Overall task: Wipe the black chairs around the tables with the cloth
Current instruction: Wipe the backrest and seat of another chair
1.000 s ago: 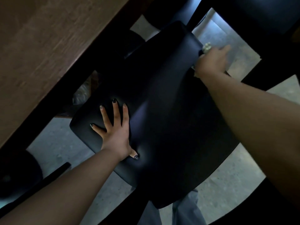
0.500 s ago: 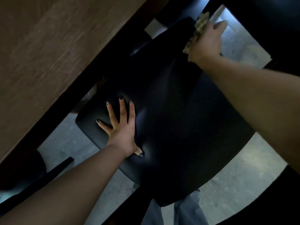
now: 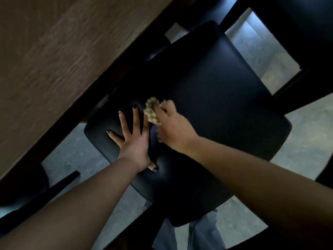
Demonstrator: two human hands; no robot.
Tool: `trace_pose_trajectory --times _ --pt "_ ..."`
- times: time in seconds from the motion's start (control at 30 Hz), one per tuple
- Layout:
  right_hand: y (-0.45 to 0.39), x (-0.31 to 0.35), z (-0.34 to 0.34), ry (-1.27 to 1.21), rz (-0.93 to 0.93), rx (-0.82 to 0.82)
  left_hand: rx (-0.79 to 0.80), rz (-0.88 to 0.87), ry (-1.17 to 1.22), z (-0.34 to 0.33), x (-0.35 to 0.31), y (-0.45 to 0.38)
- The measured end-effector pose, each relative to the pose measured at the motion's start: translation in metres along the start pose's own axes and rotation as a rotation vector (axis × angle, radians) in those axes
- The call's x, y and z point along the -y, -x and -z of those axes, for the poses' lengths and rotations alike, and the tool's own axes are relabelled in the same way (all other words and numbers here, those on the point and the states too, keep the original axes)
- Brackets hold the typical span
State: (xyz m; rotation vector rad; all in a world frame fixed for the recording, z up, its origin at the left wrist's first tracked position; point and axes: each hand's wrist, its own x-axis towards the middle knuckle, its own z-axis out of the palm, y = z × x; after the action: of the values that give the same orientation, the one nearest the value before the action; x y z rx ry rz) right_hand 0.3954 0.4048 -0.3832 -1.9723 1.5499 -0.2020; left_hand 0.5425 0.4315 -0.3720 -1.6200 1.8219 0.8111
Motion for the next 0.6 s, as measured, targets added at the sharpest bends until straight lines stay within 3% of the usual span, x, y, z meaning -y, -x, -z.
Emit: trace_pose_trajectory --times 0.07,0.17,0.27,0.43,0.6 --pt "0.031 -0.033 0.017 -0.014 -0.192 -0.175 -0.010 0.006 0.007 0.001 -0.002 0.001" --pt "0.059 -0.107 0.060 -0.030 -0.664 -0.552 -0.018 -0.001 0.015 -0.001 0.000 0.001" --pt "0.067 -0.131 0.071 0.031 -0.936 -0.522 -0.023 -0.001 0.014 -0.001 0.000 0.001" --pt "0.059 -0.047 0.006 0.063 -0.887 -0.441 -0.016 -0.006 0.009 0.001 -0.001 0.003" --pt "0.098 0.051 -0.055 -0.087 -0.571 -0.106 -0.016 0.000 0.008 0.002 -0.001 0.005"
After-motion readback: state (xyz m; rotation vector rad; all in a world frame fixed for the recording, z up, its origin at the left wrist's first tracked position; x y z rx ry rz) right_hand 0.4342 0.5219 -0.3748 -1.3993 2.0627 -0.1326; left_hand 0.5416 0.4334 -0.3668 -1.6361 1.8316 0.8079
